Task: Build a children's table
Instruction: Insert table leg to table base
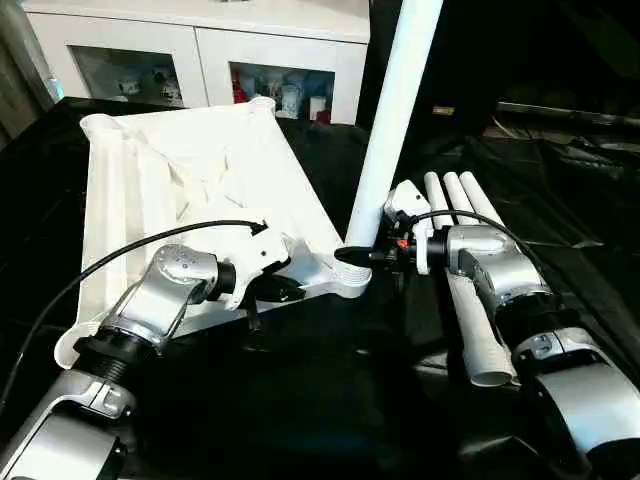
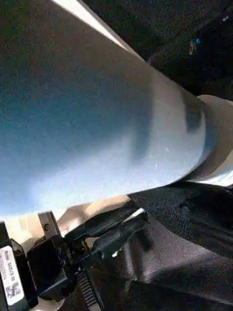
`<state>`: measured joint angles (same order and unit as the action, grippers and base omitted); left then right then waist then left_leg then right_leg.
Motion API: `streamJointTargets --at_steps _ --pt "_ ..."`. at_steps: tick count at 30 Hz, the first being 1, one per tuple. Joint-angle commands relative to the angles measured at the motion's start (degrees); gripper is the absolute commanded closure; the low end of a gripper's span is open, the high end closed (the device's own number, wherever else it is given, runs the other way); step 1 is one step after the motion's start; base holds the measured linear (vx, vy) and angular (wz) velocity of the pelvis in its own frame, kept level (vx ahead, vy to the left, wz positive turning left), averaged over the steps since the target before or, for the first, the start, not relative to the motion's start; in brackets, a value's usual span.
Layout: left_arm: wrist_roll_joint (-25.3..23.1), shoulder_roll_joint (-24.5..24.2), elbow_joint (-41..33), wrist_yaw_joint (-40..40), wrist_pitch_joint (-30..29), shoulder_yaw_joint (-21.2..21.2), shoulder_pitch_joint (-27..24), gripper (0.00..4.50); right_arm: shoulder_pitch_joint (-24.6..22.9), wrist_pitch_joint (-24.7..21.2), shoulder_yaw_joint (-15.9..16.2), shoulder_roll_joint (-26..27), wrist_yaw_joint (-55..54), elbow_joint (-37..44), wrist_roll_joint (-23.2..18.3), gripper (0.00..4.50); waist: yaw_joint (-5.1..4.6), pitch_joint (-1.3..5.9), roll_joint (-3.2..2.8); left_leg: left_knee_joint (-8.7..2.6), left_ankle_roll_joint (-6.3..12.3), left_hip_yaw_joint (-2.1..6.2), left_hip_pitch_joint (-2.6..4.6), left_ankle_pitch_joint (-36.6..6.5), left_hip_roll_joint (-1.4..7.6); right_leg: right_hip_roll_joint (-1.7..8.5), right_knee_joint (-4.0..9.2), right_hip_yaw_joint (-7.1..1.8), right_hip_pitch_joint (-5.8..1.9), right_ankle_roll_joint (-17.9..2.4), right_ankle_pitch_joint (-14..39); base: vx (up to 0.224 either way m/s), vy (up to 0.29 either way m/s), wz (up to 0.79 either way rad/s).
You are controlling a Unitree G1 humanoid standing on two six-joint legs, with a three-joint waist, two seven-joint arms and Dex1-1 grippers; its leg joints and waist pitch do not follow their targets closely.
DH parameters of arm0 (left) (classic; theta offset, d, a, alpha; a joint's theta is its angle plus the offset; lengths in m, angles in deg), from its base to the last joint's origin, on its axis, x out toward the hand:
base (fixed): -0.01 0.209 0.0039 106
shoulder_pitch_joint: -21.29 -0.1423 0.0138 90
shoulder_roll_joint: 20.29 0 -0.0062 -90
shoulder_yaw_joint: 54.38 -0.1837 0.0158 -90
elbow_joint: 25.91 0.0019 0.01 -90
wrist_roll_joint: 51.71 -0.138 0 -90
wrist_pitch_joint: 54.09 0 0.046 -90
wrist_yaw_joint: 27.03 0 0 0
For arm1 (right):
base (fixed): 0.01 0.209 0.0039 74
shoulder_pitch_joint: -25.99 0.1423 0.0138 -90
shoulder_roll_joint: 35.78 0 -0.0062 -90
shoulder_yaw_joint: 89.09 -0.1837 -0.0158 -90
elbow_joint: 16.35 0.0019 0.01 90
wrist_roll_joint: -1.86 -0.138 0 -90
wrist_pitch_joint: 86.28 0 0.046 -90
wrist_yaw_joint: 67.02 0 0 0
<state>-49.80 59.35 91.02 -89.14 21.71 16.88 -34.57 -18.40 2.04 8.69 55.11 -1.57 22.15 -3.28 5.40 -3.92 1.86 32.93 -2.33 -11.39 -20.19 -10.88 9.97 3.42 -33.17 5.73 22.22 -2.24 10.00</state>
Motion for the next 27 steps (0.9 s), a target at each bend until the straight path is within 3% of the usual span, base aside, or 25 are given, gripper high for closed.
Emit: streamJointTargets --at_steps 1,5,7,9,11,13,14,16,21,27 --pt "1.4 -0.4 -1.4 -0.8 2.2 2.8 2.4 4.50 -5.0 -2.8 3.0 -1.5 -0.3 -5.1 3.8 2.61 -0.06 3.34 -0.56 -3.92 1.46 1.83 0.88 -10.4 4.71 6.53 3.24 -4.20 -2.27 -12.6 14.2 0.000 0.000 0.00" --pt "1.6 0.1 -1.2 0.3 0.9 3.3 2.4 4.50 -4.5 -3.5 0.9 -0.4 -4.7 -5.9 2.8 2.61 -0.11 3.33 -0.55 -3.98 1.17 1.88 0.83 -10.6 4.72 6.60 3.27 -4.24 -2.30 -12.4 14.6 0.000 0.000 0.00" --pt "0.2 2.0 0.9 5.7 -2.6 3.9 3.5 4.50 -3.0 -4.5 -1.6 1.3 -16.4 -8.8 3.1 2.61 -0.53 3.12 -0.60 -4.10 0.16 2.00 1.09 -12.4 4.57 6.66 3.70 -4.30 -1.95 -12.1 17.5 0.000 0.000 0.00" --pt "0.0 2.4 1.4 6.7 -3.2 4.0 3.8 4.50 -2.7 -4.7 -2.0 1.6 -18.8 -9.4 3.2 2.61 -0.68 3.08 -0.59 -4.15 -0.74 2.21 1.29 -14.3 4.39 6.82 4.24 -4.22 -1.96 -10.9 22.0 0.000 0.000 0.00" --pt "-0.9 5.8 4.6 13.6 -5.9 4.9 5.6 4.50 -1.6 -8.1 -5.6 3.7 -31.1 -12.0 1.7 2.61 -0.91 2.97 -0.58 -4.28 -1.48 2.49 1.43 -16.3 4.39 6.77 4.73 -4.11 -1.83 -9.4 25.8 0.000 0.000 0.00" --pt "-1.0 10.0 6.8 19.3 -9.3 5.8 7.4 4.50 -0.9 -9.7 -8.0 6.2 -39.4 -13.7 0.2 2.61 -1.34 2.95 -0.73 -4.32 -2.10 2.48 1.45 -16.6 4.42 6.69 4.90 -4.16 -1.68 -9.0 25.8 0.000 0.000 0.00" --pt "-1.0 10.8 7.1 20.2 -9.8 5.8 7.6 4.50 -0.7 -9.9 -8.3 6.6 -40.8 -14.0 0.1 2.61 -1.27 3.08 -0.84 -4.27 -2.51 2.54 1.69 -16.9 4.46 6.70 4.86 -4.14 -1.59 -9.0 25.5 0.000 0.000 0.00" --pt "-1.6 14.5 8.7 23.9 -11.9 5.5 9.0 4.50 0.3 -11.3 -9.8 9.0 -46.7 -15.7 -0.9 2.61 -1.58 2.98 -0.80 -4.18 -2.26 2.50 1.45 -18.4 4.22 6.75 5.21 -4.05 -1.55 -8.8 26.5 0.000 0.000 0.00" --pt "-2.2 19.4 10.6 28.1 -13.6 4.9 10.9 4.50 1.9 -12.9 -10.1 12.8 -51.8 -17.3 -1.4 2.61 -1.76 3.11 -0.78 -4.05 -1.30 2.55 1.52 -18.9 4.03 6.65 5.64 -3.87 -1.36 -7.6 27.8 0.000 0.000 0.00" --pt "-2.2 20.5 11.9 29.3 -13.9 5.2 12.0 4.50 2.7 -14.0 -10.5 14.8 -54.4 -17.9 -0.8 2.61 -1.77 3.18 -0.80 -4.22 -1.55 2.70 1.51 -20.2 4.09 6.64 5.58 -3.83 -1.28 -7.1 27.3 0.000 0.000 0.00"
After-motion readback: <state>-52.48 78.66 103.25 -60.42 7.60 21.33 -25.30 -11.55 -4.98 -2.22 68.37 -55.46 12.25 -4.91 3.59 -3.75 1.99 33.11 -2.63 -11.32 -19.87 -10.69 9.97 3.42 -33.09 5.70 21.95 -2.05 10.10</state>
